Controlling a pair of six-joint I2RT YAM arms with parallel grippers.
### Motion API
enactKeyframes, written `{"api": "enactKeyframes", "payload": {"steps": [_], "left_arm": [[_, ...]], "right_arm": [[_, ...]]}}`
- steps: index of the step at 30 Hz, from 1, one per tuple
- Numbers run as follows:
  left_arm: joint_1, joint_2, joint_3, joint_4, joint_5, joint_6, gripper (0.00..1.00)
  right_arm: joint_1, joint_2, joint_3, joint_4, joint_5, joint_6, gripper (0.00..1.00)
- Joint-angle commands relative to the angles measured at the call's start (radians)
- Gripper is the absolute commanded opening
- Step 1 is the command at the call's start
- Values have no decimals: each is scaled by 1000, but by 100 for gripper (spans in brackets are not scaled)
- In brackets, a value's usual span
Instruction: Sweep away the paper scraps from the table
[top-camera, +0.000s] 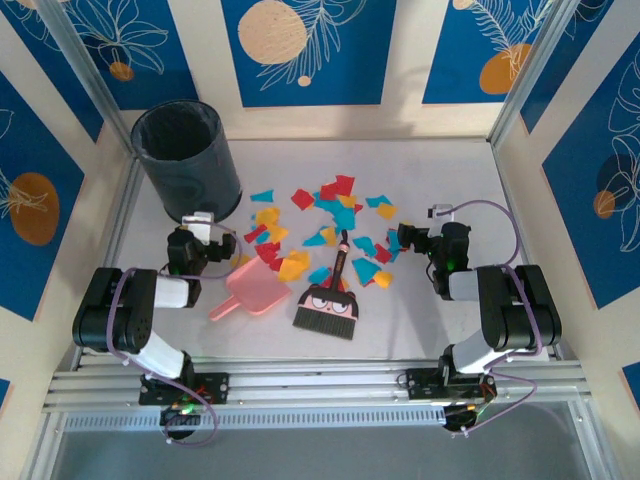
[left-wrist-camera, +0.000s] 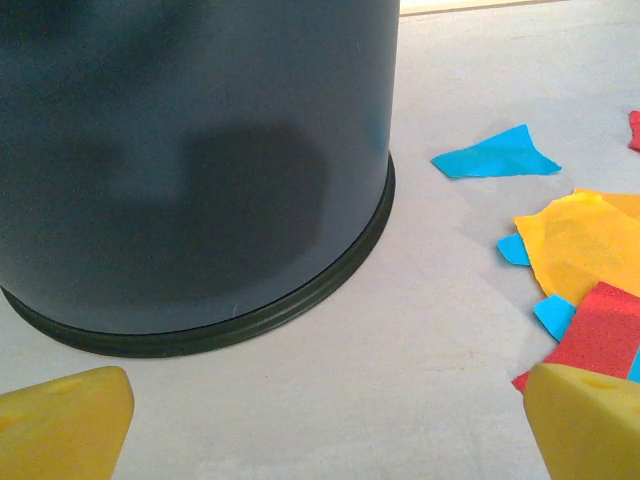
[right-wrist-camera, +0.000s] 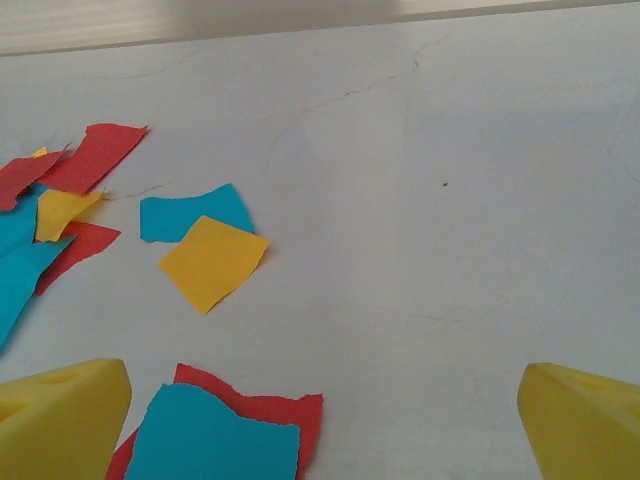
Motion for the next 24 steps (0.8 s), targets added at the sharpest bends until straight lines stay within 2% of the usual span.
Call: {"api": "enactKeyframes", "payload": {"steps": [1, 8, 12, 14, 18, 21, 24], "left_arm": [[3, 4, 11, 19, 17, 13, 100], [3, 2, 1, 35, 9, 10, 100], [3, -15, -50, 127, -52, -13, 100], [3, -65, -58, 96, -96, -25, 100], [-2, -229, -33, -101, -211, -55, 100], [-5, -369, 75, -460, -268, -172, 100], [-15, -452, 183, -775, -217, -256, 100]], "right_arm": [[-4, 1, 23, 3, -17, 0, 99], [-4, -1, 20, 7, -17, 0, 99], [-1, -31, 29, -31, -9, 1, 99], [1, -71, 44, -91, 16, 9, 99], [2, -170, 108, -306, 52, 51, 99], [2, -234, 184, -516, 60, 133, 99], [4, -276, 266, -728, 24, 234, 99]]}}
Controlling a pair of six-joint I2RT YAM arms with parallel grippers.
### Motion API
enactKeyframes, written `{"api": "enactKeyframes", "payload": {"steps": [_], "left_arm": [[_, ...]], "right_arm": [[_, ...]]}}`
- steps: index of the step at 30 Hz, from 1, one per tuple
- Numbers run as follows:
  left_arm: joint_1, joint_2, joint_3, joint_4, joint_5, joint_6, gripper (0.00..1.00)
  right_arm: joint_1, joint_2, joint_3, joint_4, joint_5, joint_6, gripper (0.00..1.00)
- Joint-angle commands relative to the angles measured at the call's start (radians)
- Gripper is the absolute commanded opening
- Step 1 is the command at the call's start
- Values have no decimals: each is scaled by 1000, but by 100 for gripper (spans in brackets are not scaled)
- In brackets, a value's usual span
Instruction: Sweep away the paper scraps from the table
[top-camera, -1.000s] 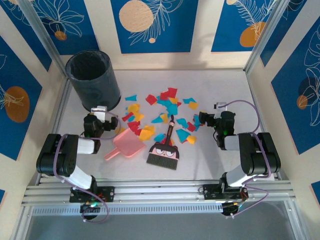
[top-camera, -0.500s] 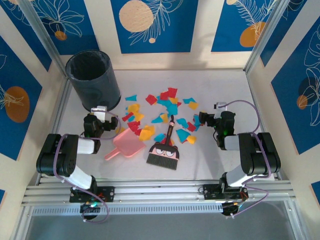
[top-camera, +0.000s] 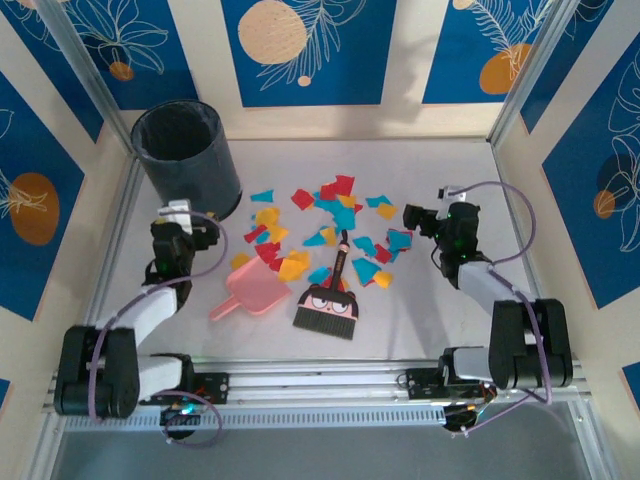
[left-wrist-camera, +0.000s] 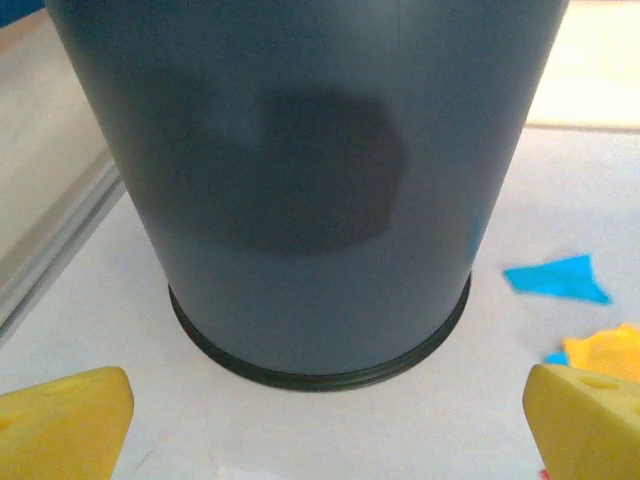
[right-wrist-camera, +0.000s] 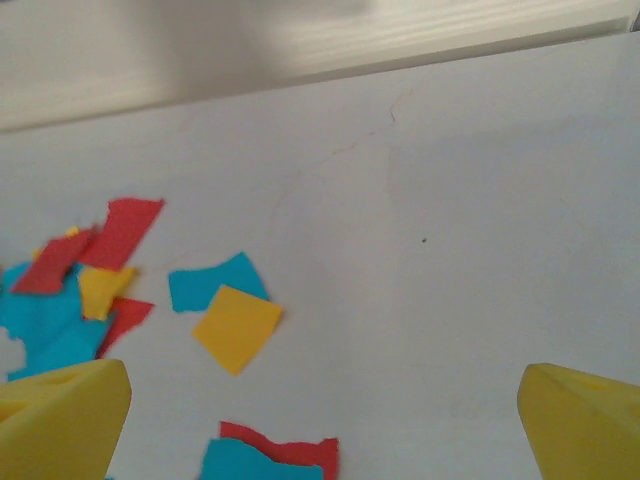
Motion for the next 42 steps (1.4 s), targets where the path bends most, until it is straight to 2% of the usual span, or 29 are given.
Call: {"api": "enactKeyframes", "payload": {"steps": [1, 6, 10, 16, 21, 25, 28, 30, 33, 42], "left_arm": [[-13, -76, 107, -420, 34, -133, 100], [-68, -112, 224, -718, 178, -215, 100], [-198, -79, 289, -857, 193, -276, 100], [-431, 51, 381, -923, 173, -311, 96], [-582, 177, 454, -901, 176, -325, 86], [-679, 297, 538, -909, 179, -325, 80], [-734, 379, 598, -909, 177, -323, 73], [-761, 432, 632, -904, 175, -318, 72], [-781, 525, 708, -915, 207, -317, 61], [-836, 730, 875, -962, 205, -325, 51]], "right_arm": [[6, -51, 86, -317, -31, 132, 99], [42, -108, 130, -467, -92, 173, 99], [88, -140, 137, -518, -127, 190, 99], [138, -143, 147, -541, -135, 184, 99], [135, -136, 132, -533, -135, 184, 99], [105, -119, 128, -543, -181, 179, 99], [87, -117, 126, -549, -192, 182, 99], [82, -118, 124, -552, -192, 182, 99], [79, -120, 126, -557, -200, 180, 99], [77, -129, 129, -573, -202, 179, 99]]}}
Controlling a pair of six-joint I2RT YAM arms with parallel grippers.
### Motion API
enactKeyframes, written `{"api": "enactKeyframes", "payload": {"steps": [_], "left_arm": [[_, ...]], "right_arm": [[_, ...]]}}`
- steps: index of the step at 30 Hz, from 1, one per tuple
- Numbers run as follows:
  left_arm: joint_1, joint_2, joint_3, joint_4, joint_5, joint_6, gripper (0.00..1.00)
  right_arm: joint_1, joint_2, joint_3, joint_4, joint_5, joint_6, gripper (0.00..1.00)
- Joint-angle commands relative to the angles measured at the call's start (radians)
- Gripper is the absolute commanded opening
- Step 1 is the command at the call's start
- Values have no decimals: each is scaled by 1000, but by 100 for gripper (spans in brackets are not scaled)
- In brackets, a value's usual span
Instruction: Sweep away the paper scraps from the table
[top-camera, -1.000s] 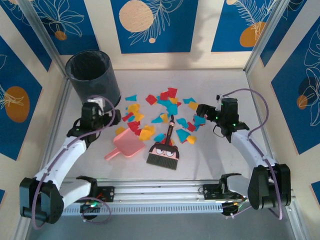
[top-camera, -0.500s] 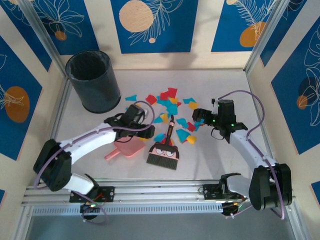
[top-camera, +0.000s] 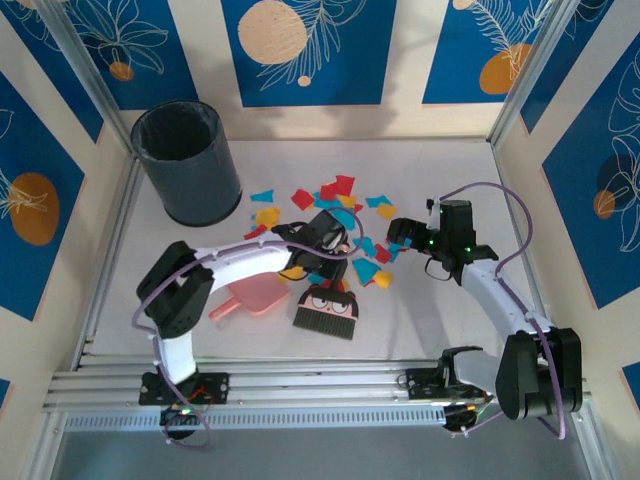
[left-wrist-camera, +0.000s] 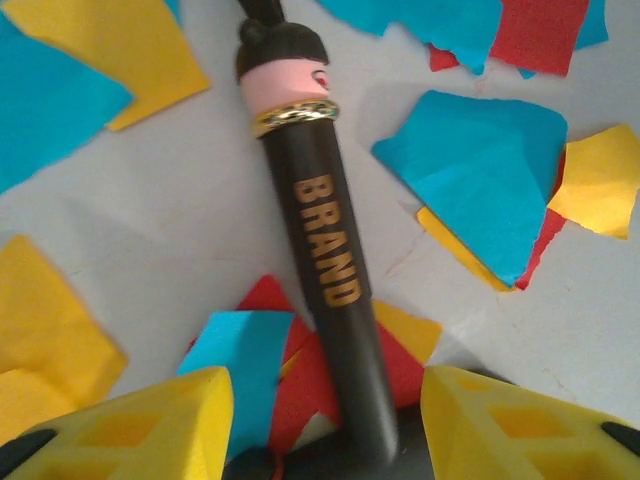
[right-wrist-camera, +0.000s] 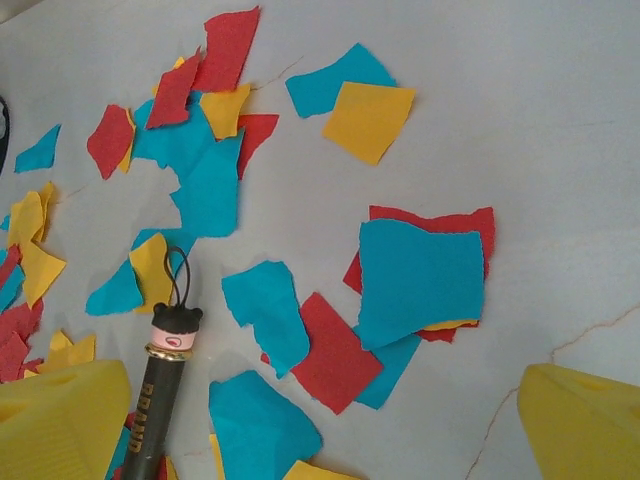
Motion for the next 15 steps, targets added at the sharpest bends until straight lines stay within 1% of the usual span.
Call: {"api": "enactKeyframes", "payload": {"steps": [1, 6, 15], "left_arm": [[-11, 53, 59, -48, 17, -2, 48], [-22, 114, 113, -83, 53, 18, 43], [-31, 170, 140, -133, 48, 20, 42]], "right_arm": [[-5, -9, 18, -25, -21, 7, 99], [-5, -10, 20, -38, -7, -1, 99], [-8, -4, 10, -32, -10, -1, 99]]}}
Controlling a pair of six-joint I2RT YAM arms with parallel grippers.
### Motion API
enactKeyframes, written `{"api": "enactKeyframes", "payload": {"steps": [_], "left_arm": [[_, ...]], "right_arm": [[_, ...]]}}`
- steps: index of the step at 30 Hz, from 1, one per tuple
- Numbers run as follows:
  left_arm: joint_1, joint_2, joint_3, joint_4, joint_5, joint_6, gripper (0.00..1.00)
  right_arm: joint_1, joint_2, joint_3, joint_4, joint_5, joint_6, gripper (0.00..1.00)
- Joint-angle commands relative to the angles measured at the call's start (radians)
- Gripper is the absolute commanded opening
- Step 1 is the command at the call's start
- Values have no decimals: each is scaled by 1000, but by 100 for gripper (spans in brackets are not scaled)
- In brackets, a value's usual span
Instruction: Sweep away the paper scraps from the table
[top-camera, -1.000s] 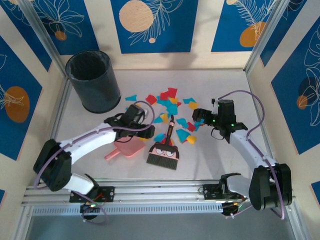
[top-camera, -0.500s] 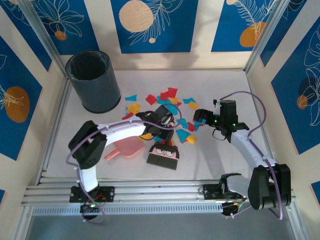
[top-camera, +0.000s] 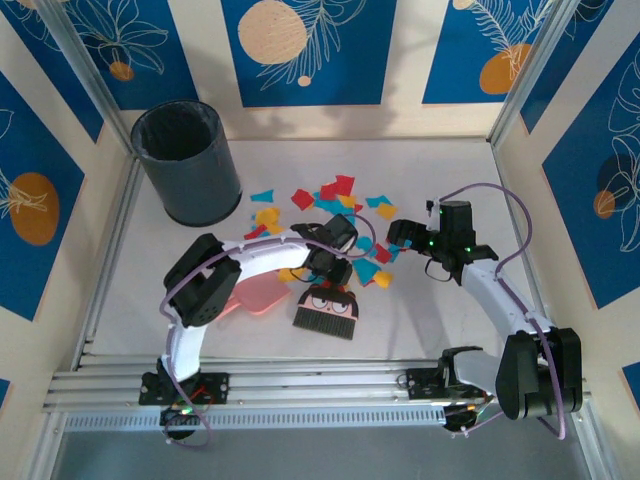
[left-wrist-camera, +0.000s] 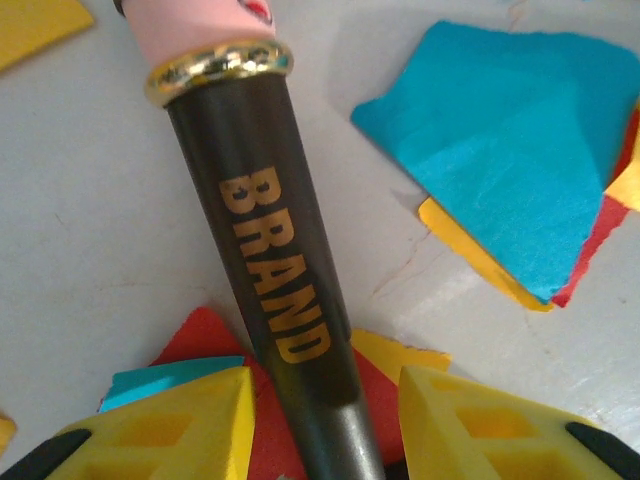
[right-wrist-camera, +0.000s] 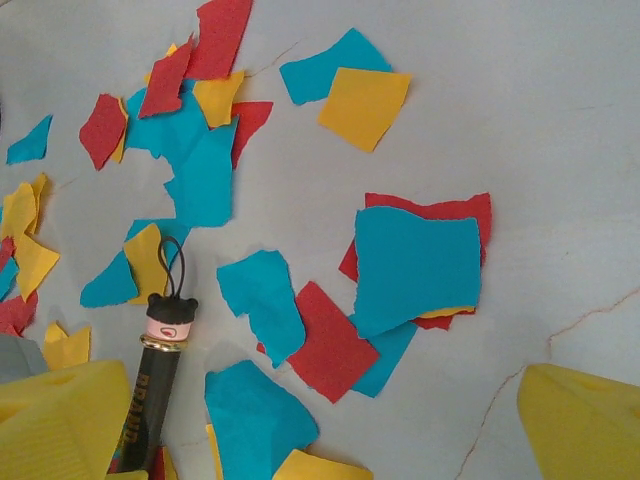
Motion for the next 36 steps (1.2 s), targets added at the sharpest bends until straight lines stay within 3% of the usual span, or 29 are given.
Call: {"api": "enactKeyframes", "payload": {"steps": [1, 11, 19, 24, 32, 36], "left_arm": [[-16, 24, 32, -55, 14, 8, 41], [-34, 69, 29, -78, -3, -5, 38], [-49, 84, 43, -95, -40, 15, 26], [-49, 46, 15, -26, -39, 32, 25], [-47, -70, -36, 87, -116, 81, 22], [-39, -128, -57, 153, -94, 150, 22]], "right_arm": [[-6, -4, 11, -13, -9, -1, 99], [-8, 8, 0, -3, 7, -1, 99], [-9, 18, 7, -4, 12, 1, 99], [-18, 9, 4, -2, 25, 23, 99], [-78, -18, 1, 20, -77, 68, 99], [-96, -19, 6, 25, -161, 76, 99]]}}
